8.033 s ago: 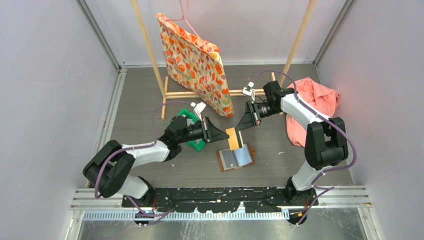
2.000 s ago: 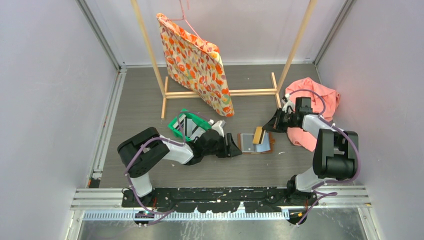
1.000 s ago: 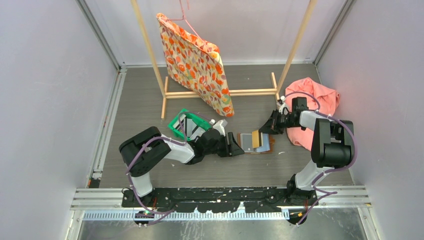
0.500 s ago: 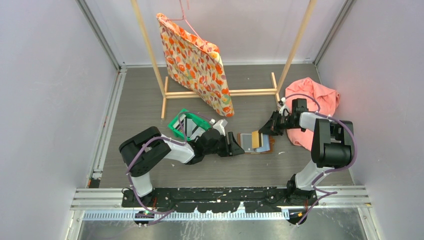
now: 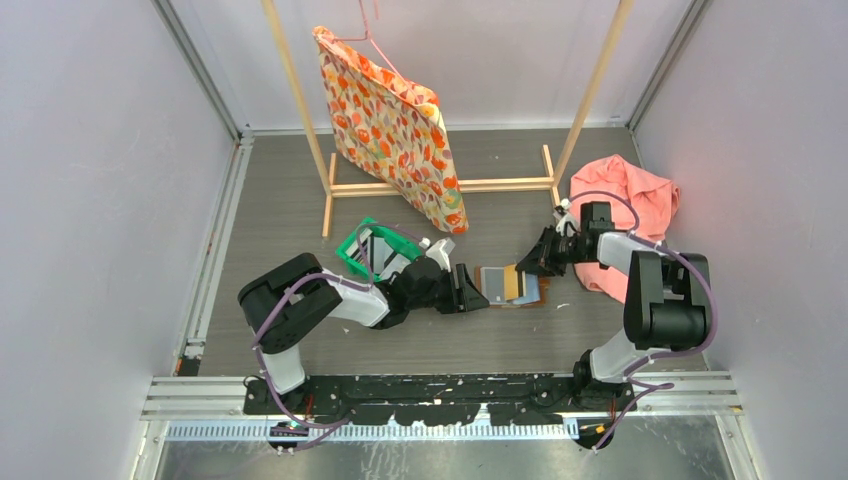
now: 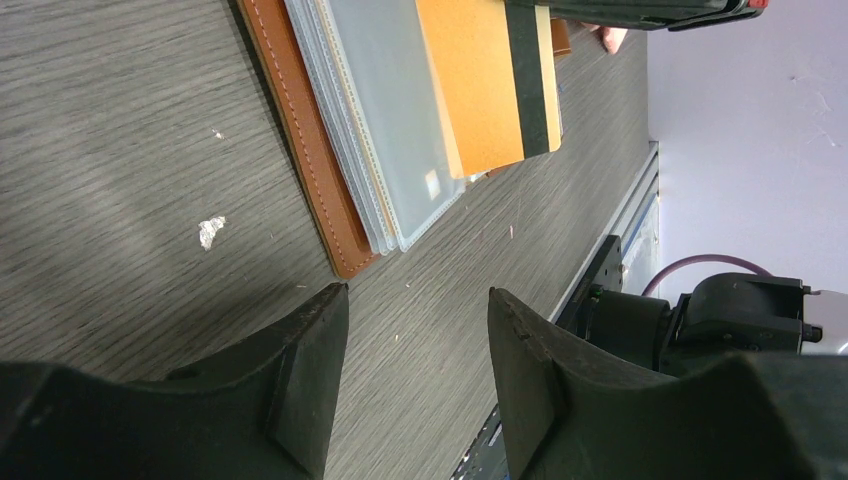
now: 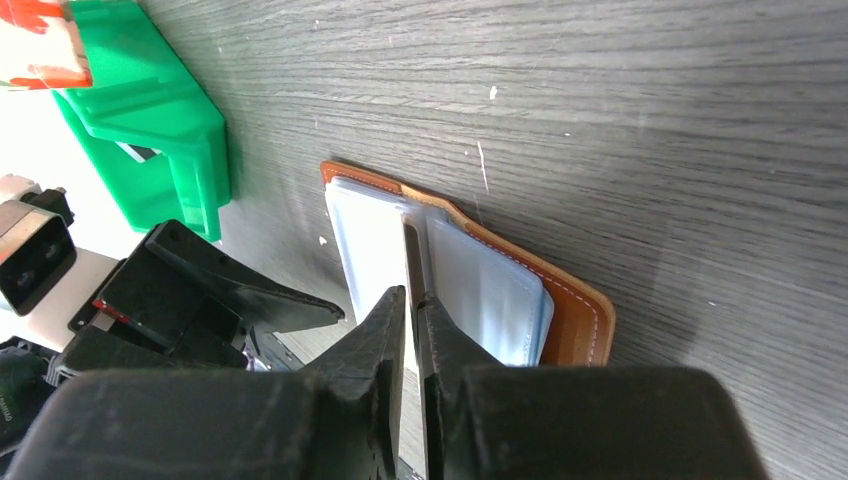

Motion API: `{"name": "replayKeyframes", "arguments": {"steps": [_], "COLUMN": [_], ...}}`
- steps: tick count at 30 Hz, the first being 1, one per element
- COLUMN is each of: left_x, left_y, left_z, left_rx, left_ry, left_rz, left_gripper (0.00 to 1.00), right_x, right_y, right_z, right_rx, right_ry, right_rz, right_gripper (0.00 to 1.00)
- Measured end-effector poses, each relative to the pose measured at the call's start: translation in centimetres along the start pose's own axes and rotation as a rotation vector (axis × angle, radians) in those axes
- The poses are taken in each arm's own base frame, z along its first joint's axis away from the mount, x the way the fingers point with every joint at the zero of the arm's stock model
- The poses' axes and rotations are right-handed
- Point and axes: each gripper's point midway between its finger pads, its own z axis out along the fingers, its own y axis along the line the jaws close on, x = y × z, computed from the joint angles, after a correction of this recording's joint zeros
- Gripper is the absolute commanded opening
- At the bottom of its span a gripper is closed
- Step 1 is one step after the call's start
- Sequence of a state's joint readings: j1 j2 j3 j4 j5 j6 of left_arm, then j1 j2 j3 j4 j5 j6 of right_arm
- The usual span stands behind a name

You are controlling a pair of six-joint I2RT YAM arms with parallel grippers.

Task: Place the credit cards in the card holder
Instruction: Insert the credit card into the card holder.

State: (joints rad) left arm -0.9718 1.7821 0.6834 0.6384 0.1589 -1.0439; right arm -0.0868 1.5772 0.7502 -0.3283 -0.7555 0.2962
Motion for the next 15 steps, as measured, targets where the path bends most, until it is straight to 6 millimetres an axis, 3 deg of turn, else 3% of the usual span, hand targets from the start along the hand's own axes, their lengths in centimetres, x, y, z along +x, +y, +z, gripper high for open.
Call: {"name": "replayKeyframes", "arguments": {"steps": [15], "left_x": [-0.01], "left_y": [0.37], "left_z": [-0.09], "left_rx": [-0.007], "left_ry": [0.0], "left_rz": [-0.004], "left_gripper": [0.55], "right_x": [0.75], "right_y": [-0.51], "right_z": [0.18], "right_rx": [0.014], "right_ry": [-0.014], "right_rz": [0.034], "right_gripper": [0.14]}}
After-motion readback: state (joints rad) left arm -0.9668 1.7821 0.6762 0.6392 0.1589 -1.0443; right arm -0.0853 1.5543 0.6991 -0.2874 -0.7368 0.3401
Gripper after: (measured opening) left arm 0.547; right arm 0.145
